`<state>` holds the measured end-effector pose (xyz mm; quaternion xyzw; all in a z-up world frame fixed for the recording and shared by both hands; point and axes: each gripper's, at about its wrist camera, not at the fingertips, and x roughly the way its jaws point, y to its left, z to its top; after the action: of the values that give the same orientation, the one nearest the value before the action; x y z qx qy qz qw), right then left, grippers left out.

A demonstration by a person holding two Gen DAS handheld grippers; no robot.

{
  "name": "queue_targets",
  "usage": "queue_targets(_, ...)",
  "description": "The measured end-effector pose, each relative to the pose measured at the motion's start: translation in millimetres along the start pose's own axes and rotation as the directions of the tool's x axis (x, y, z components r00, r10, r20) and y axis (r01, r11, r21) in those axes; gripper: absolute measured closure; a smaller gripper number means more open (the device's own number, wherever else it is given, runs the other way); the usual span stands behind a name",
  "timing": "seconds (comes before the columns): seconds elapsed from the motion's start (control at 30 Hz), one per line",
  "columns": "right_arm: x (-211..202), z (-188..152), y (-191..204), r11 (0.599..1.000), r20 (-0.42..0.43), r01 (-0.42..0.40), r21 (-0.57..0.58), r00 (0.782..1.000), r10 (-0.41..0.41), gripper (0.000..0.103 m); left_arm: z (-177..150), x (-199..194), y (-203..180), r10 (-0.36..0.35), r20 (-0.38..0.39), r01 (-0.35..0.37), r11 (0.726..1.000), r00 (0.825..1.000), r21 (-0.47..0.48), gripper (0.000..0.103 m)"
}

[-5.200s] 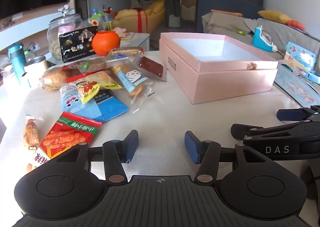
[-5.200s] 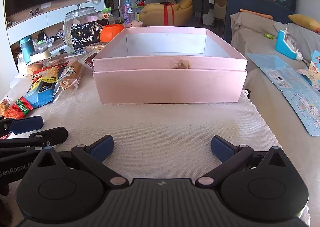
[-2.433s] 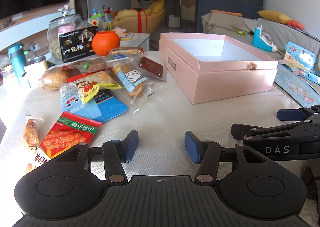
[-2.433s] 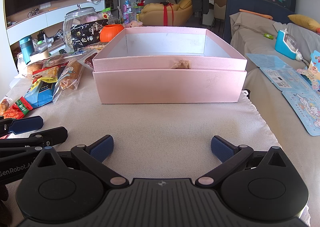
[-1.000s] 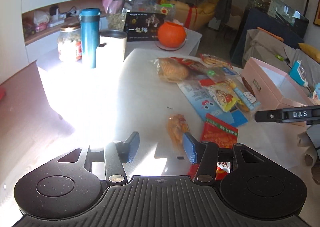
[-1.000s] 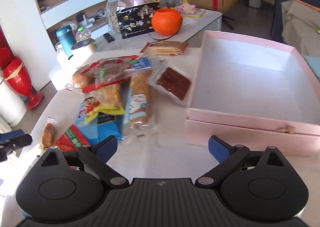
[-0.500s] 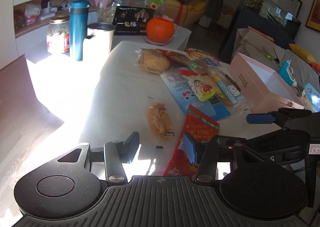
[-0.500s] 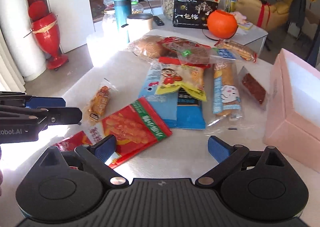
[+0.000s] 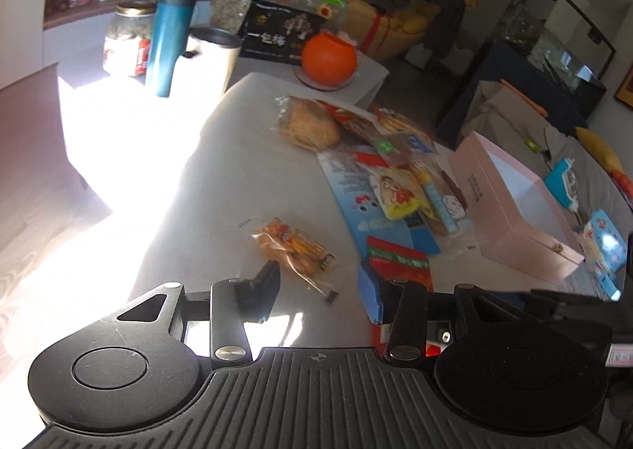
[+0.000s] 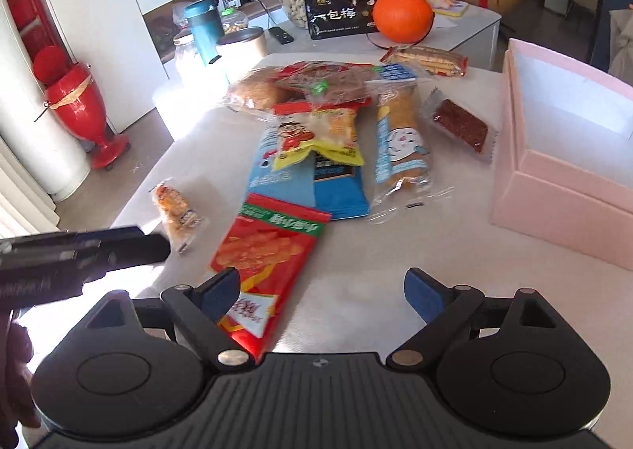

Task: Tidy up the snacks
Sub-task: 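Grasp the small orange snack packet with the left gripper while the right grasps the red spicy-strip bag, then carry both snacks into the pink box and open both grippers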

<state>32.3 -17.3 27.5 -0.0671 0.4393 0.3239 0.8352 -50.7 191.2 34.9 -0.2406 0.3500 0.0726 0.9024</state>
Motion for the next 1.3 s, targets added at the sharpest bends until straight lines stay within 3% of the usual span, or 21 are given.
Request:
queue_targets(0.1, 12, -6, 27, 1.000, 0.018, 0.006, -0.010, 1.000, -0.006, 0.007, 9, 19, -4, 0.018, -0.031, -0.018, 1.000, 0.999, -0.003, 0.055)
queue_targets(0.2, 20, -17, 54, 0.984, 0.058, 0.111, -0.136, 0.993, -0.104, 0.007, 11, 41, -17, 0.108, -0.028, -0.104, 0.988, 0.994, 0.113, 0.055)
queue_targets(0.3, 9, -24, 47, 0.972, 0.086, 0.127, -0.198, 0.990, -0.111, 0.007, 13, 50, -24, 0.156, 0.014, -0.156, 0.967, 0.988, 0.200, 0.055)
queue_targets(0.43, -4, -29, -1, 0.984, 0.080, 0.146, -0.106, 0.987, -0.138, 0.007, 10, 54, -28, 0.168, 0.044, -0.173, 0.945, 0.985, 0.278, 0.059)
queue_targets(0.5, -9, -30, -19, 0.989, 0.086, 0.134, -0.060, 0.988, -0.129, 0.007, 2, 49, -32, 0.152, 0.046, -0.158, 0.935, 0.987, 0.317, 0.070)
queue_targets(0.53, -9, -30, -22, 0.987, 0.088, 0.147, -0.063, 0.986, -0.141, 0.008, -2, 46, -33, 0.138, 0.041, -0.144, 0.933, 0.990, 0.329, 0.075)
queue_targets(0.67, -6, -30, -19, 0.981, 0.123, 0.150, -0.123, 0.983, -0.135, 0.011, -24, 27, -40, 0.094, 0.008, -0.090, 0.920, 0.996, 0.381, 0.074)
queue_targets(0.77, -5, -23, -14, 0.977, 0.113, 0.109, -0.181, 0.990, -0.090, 0.030, -37, 17, -45, 0.102, -0.006, -0.089, 0.897, 0.995, 0.434, 0.073)
queue_targets(0.8, -8, -21, -14, 0.979, 0.090, 0.075, -0.190, 0.994, -0.059, 0.048, -38, 14, -47, 0.104, -0.013, -0.088, 0.892, 0.994, 0.444, 0.074)
queue_targets(0.87, -19, -18, -13, 0.977, 0.061, 0.048, -0.209, 0.998, -0.036, 0.057, -39, 12, -50, 0.102, -0.019, -0.082, 0.886, 0.995, 0.456, 0.076)
queue_targets(1.0, -58, -12, -35, 0.989, 0.074, 0.006, -0.150, 0.997, 0.005, 0.058, -34, 3, -70, -0.031, -0.015, 0.035, 0.902, 0.999, 0.430, 0.077)
queue_targets(1.1, -105, 6, -65, 0.995, 0.171, 0.033, -0.096, 0.985, -0.016, 0.058, -3, -5, -109, -0.182, 0.020, 0.156, 0.888, 0.983, 0.432, 0.078)
queue_targets(1.2, -148, 45, -100, 0.995, 0.273, 0.103, -0.020, 0.957, -0.093, 0.058, 41, -6, -164, -0.338, 0.055, 0.279, 0.849, 0.940, 0.449, 0.077)
queue_targets(1.27, -161, 73, -124, 0.989, 0.304, 0.142, 0.040, 0.941, -0.148, 0.057, 75, 7, -195, -0.450, 0.072, 0.386, 0.828, 0.890, 0.408, 0.073)
queue_targets(1.3, -163, 87, -136, 0.987, 0.304, 0.151, 0.062, 0.939, -0.163, 0.051, 89, 20, -207, -0.481, 0.059, 0.425, 0.820, 0.875, 0.383, 0.072)
